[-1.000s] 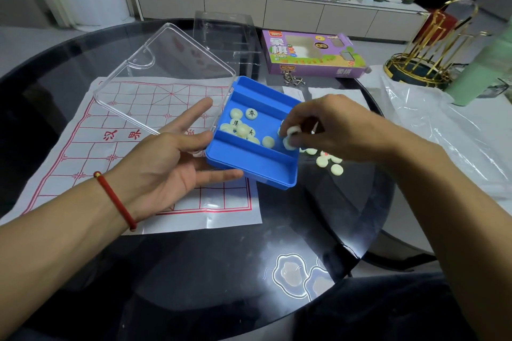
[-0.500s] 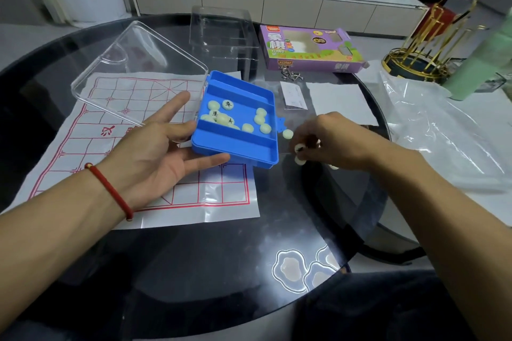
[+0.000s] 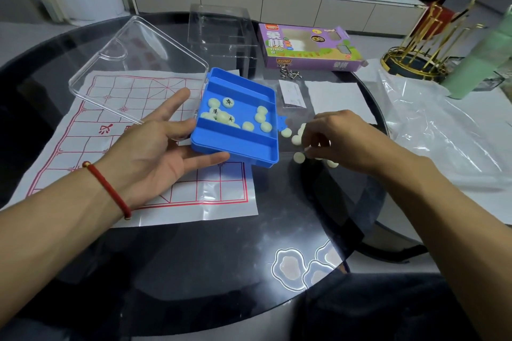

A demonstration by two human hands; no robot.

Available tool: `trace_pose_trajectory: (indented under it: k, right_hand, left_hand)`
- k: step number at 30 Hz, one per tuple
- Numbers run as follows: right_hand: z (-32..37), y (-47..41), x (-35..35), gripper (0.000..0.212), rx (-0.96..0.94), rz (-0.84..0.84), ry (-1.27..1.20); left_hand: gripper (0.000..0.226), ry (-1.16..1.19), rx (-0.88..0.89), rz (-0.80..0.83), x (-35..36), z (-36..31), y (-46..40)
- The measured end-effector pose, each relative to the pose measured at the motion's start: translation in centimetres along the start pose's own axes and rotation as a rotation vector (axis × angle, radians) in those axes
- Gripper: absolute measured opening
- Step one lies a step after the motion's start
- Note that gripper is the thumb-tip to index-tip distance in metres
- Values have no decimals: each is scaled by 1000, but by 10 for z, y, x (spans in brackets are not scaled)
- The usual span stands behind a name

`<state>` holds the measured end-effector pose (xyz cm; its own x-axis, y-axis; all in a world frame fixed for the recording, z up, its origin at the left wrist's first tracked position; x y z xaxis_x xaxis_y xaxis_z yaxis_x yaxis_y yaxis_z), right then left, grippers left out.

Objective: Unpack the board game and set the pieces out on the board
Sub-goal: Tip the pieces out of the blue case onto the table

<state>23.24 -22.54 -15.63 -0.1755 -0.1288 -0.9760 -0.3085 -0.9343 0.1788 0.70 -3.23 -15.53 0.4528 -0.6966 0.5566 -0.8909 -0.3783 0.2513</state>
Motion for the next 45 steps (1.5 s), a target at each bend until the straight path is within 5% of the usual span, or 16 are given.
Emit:
trace_pose_trajectory:
  k: [5,11,18,26,34,45]
  right_hand:
    - [0,1,-1,7,-13,38,-39]
    - [36,-3,-25,9,-107,-272,-206]
    - [59,-32,-25,23,-148,-29,-94]
    - [41,-28,-42,25,-44,-200,-121]
    - [39,-37,-17,15,19,-120,-39]
    - [51,-41,-15,9,22,-113,-257]
  left_hand:
    - [55,0,-5,5,1,0,1]
    - [55,-16,-21,52,5,5,2]
    - [57,-31,-27,138,11,11,6]
    - [58,-1,-12,103,5,7,3]
    - [56,-1,-14,98,9,11,5]
    - [56,-3,2,77,8,10,3]
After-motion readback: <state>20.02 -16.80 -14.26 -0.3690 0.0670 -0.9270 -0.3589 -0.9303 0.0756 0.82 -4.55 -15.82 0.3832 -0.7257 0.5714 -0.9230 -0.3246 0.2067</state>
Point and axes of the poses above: each hand's wrist, its own y-axis away from the middle knuckle, its own x-axis out of the palm, z = x × y, the point moved 1 cm from there along -y, towards the middle knuckle, and after that the axes turned 11 degrees about z, right-handed, at the moved point
